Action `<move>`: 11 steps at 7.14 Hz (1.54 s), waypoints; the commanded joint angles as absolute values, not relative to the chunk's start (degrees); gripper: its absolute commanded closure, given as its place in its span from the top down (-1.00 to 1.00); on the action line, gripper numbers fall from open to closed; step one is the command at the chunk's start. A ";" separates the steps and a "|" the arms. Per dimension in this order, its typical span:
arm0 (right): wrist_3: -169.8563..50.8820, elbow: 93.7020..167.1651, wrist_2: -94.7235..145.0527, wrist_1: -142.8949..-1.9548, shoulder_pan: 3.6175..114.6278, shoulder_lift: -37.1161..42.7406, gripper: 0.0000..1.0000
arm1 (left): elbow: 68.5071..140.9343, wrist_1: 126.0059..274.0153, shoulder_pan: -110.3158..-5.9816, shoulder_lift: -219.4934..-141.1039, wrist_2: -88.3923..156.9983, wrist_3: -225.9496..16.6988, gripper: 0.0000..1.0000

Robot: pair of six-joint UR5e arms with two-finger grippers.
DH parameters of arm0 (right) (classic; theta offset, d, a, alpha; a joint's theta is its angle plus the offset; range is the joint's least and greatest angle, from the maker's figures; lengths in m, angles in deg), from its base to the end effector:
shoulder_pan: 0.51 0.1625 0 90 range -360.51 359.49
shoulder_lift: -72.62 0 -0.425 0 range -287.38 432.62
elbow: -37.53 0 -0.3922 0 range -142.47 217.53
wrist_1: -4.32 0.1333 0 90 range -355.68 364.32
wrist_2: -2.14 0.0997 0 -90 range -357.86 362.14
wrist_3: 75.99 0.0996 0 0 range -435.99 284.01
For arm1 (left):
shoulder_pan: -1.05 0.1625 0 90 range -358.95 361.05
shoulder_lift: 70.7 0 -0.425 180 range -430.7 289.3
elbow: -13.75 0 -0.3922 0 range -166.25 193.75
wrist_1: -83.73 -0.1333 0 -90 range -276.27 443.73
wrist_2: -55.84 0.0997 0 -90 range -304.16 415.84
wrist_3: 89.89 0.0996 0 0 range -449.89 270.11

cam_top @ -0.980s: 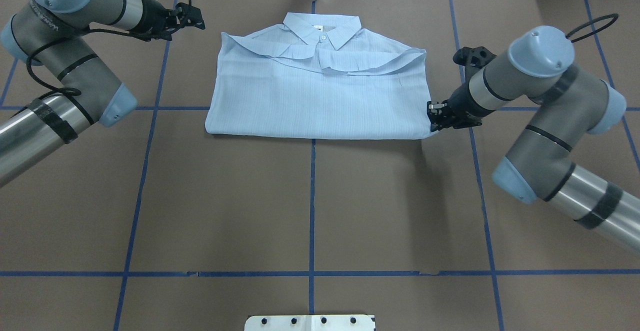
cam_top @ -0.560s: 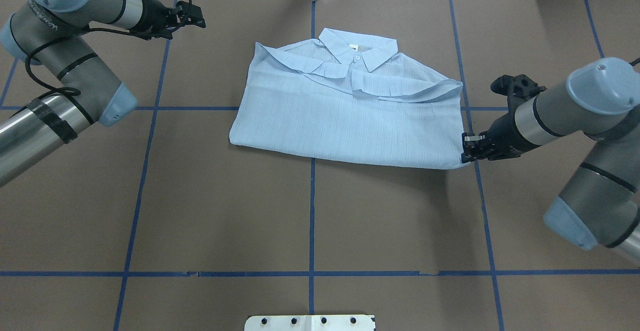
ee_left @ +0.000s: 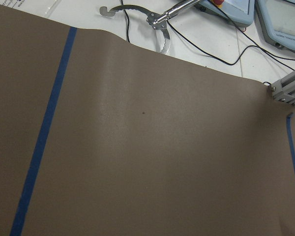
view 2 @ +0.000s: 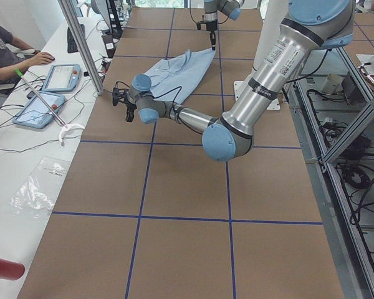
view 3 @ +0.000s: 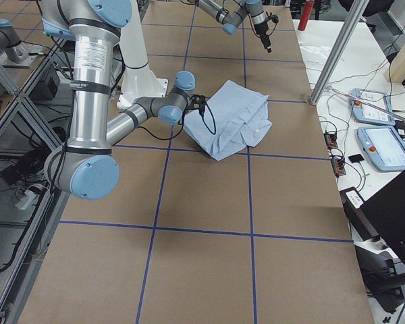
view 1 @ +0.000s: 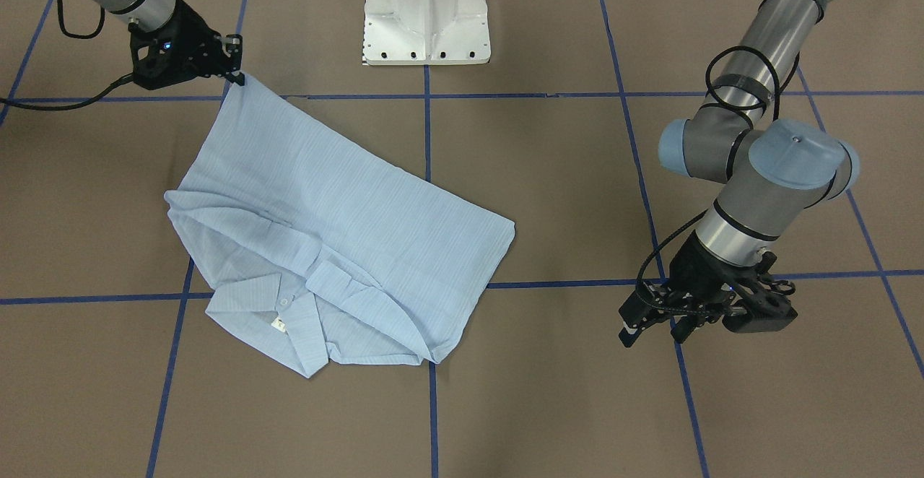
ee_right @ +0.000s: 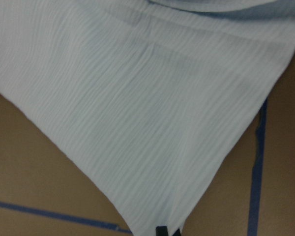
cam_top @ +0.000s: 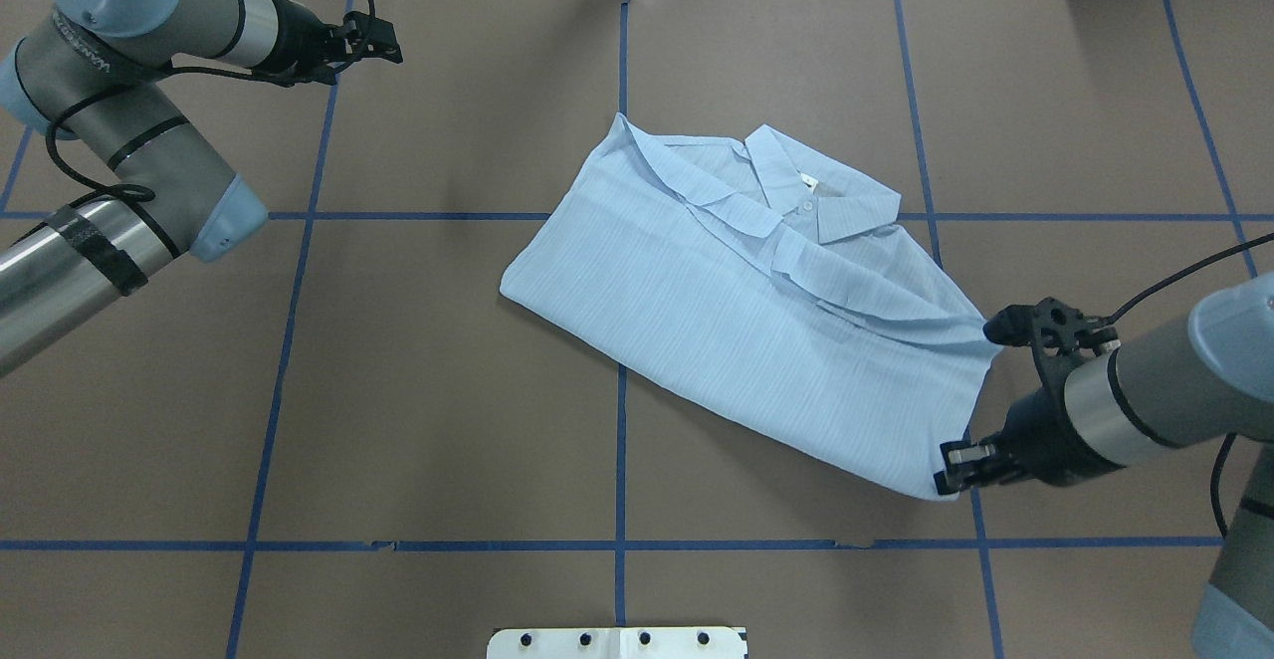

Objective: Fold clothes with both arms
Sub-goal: 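Drag the folded shirt with the right gripper toward the robot, rotating it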

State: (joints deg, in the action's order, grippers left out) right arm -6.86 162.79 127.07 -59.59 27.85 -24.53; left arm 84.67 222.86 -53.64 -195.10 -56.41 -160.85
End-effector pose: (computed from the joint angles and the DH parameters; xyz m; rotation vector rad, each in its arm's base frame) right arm -0.3312 -0.2655 0.3663 -0.1301 -1.0642 -0.1702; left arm 0.3523 -0.6628 0.3594 0.3901 1.0992 -0.3323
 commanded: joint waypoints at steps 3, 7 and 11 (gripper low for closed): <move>-6.82 166.81 127.04 -59.57 17.16 -28.18 -1.00 | 84.77 222.95 -53.45 -195.16 -56.31 -160.91 0.98; -6.91 164.63 121.79 -59.57 23.98 -22.34 1.00 | 94.65 221.29 -46.97 -192.72 -57.97 -161.26 0.96; -10.41 159.09 122.55 -59.57 37.62 -18.36 1.00 | 106.65 206.12 -33.88 -193.21 -51.78 -177.85 0.92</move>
State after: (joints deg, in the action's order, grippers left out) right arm -8.87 160.73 122.16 -59.51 34.73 -19.40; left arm 104.65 211.59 -38.28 -192.25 -55.53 -173.77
